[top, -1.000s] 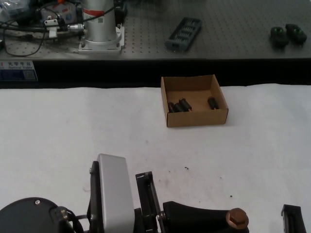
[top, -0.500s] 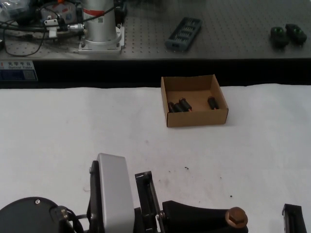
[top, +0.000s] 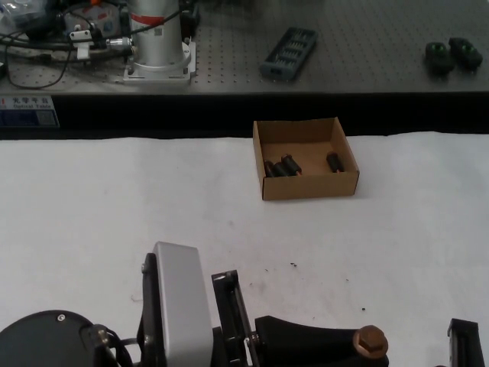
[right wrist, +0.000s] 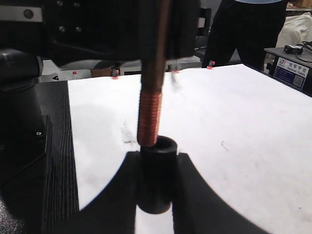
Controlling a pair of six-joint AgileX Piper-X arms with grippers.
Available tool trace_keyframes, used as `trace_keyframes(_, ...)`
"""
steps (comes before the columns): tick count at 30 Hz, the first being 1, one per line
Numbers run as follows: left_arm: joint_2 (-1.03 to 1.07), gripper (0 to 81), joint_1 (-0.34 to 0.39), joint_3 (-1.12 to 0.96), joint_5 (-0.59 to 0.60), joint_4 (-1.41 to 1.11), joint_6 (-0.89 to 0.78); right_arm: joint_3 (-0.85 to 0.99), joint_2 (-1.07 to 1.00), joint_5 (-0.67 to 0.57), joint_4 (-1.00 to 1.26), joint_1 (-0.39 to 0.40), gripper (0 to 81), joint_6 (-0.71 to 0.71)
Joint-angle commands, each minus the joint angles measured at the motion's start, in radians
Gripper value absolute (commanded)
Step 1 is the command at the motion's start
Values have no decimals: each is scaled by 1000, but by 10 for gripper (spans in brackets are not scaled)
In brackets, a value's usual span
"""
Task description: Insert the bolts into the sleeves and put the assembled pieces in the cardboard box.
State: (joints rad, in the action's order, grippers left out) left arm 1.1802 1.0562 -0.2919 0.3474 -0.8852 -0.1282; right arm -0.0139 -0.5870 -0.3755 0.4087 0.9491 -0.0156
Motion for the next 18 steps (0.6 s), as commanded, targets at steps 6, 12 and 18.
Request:
trace_keyframes(6, -6, 6, 3, 1, -32, 17, 0, 14, 4, 7, 80, 2, 52, -4)
trace_keyframes(12, -6, 6, 3, 1, -55, 14, 16, 14, 4, -28, 81, 2, 52, -4)
trace_keyframes(18, -6, 6, 3, 1, -56, -17, 16, 14, 4, -47, 81, 2, 52, -4)
